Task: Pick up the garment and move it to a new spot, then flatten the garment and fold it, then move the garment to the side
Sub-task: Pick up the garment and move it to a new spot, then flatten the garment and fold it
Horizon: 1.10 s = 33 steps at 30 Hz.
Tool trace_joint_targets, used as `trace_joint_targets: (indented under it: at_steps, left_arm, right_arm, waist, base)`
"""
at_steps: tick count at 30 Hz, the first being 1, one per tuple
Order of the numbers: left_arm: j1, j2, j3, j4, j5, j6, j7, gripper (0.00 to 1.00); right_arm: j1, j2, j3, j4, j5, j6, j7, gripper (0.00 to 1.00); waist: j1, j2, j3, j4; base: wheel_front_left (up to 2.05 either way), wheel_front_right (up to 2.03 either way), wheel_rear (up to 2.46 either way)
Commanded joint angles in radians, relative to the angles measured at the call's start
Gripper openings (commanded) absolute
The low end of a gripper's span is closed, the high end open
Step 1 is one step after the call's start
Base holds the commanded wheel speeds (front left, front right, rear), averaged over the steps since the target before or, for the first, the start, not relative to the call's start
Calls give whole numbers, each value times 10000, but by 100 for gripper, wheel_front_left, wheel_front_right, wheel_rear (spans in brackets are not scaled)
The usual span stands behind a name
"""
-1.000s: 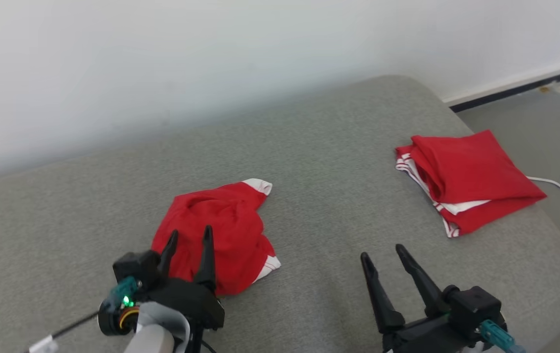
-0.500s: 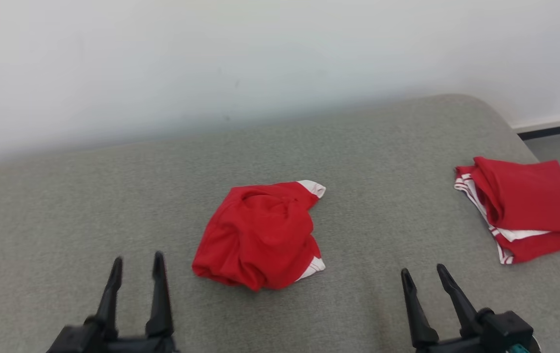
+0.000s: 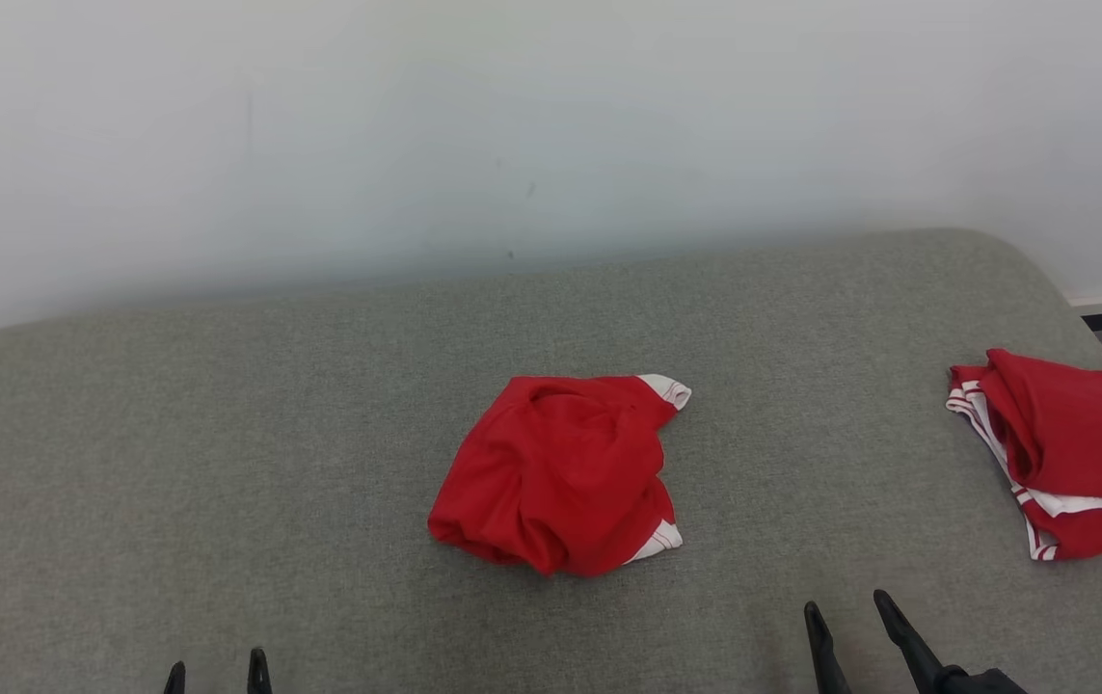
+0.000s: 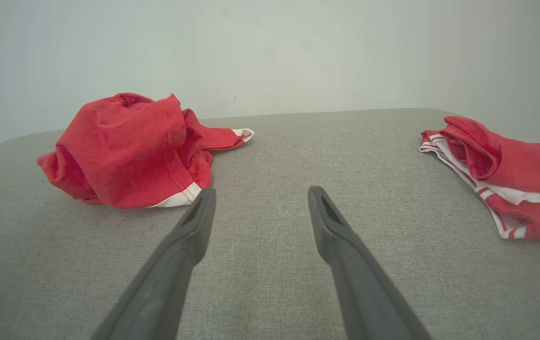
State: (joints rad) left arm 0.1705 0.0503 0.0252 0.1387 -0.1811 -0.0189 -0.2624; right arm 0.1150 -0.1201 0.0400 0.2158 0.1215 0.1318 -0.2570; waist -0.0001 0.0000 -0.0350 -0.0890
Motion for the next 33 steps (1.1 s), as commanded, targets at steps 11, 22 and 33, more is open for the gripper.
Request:
trace_joint_targets:
  at_steps: [11,22,33]
  left_arm:
    - [-62,2,197,259,231,-318,-27,100]
    - [-38,0,54,230,136,-214,-28,100]
    - [-107,0,66,388,143,-221,-28,100]
  right_arm:
    - [-130,13,332,0,195,-27,-82,100]
    - [-171,59,367,-85,137,-27,-87,100]
    - [-233,99,409,-67,82,-27,-88,100]
  waist:
    - [1,0,-18,137]
    - [1,0,-66,21]
    - [1,0,-33,-97]
  base:
    - [0,0,0]
    - [0,0,0]
    - [0,0,0]
